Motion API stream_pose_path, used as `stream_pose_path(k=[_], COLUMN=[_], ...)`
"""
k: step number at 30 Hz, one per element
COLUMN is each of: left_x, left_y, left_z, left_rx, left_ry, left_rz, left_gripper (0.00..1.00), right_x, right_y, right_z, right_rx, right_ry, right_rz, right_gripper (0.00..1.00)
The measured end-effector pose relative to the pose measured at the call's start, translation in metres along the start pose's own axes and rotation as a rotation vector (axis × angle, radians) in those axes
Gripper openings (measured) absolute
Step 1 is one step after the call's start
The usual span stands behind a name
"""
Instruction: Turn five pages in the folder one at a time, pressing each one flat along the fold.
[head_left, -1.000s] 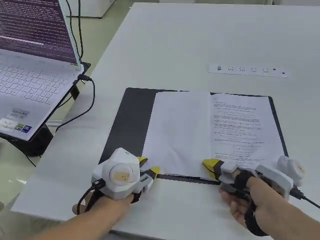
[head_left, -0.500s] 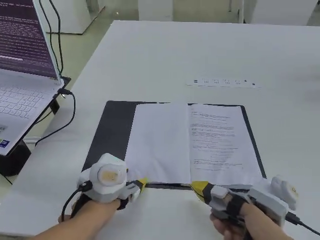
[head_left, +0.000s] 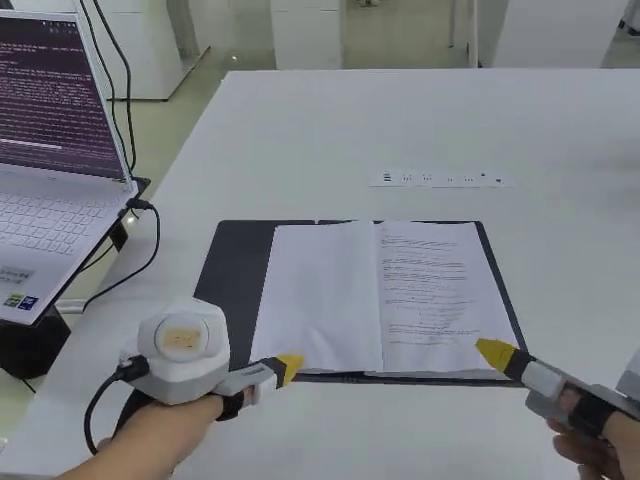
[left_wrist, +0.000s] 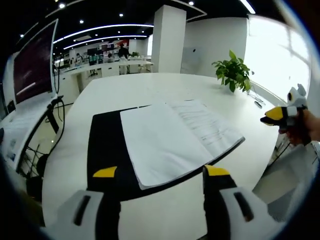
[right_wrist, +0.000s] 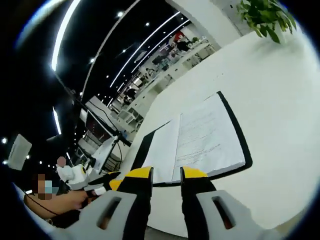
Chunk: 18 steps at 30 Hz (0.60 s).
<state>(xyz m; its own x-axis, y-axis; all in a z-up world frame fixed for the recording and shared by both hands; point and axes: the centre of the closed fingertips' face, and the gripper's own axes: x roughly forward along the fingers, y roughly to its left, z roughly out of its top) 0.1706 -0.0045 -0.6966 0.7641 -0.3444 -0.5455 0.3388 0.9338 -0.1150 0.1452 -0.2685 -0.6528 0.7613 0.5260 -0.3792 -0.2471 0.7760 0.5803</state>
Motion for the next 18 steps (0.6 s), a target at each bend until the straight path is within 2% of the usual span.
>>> stream_pose_path(k=[2,4,6,10,14,16,18], left_x=[-0.01,-0.017,-0.024,-0.035,-0.046,-0.049,-0.053], left_y=[0.002,0.0,-0.001,-0.003,-0.005,-0.006,-0.007], left_z=[0.007,0.01,0.01,0.01,0.01,0.01,0.011], left_rx=[-0.028,-0.036,-0.038,-0.036,-0.043,-0.04,-0.041], left_ry=[-0.032,-0.04,-0.044,-0.052,-0.066,-0.067,-0.068], left_rz=[0.02,0.025,0.035,0.058,0.07,0.072,0.077], left_gripper=[0.72,0.76,0.78,0.89,0.96,0.98,0.99], right_x=[-0.005,-0.008,-0.011,-0.014,-0.019,-0.021,-0.023], right_y=[-0.001,-0.004,-0.006,-0.013,-0.025,-0.03,-0.032], right_z=[0.008,0.012,0.014,0.015,0.012,0.012,0.01], right_rx=[-0.057,-0.093,-0.089,-0.108,-0.184,-0.209,-0.203], right_ry=[-0.025,-0.038,-0.044,-0.041,-0.015,-0.013,-0.005], right_rz=[-0.021,-0.041,-0.06,-0.078,-0.126,-0.144,-0.142], right_gripper=[0.36,0.46,0.56,0.65,0.83,0.87,0.86])
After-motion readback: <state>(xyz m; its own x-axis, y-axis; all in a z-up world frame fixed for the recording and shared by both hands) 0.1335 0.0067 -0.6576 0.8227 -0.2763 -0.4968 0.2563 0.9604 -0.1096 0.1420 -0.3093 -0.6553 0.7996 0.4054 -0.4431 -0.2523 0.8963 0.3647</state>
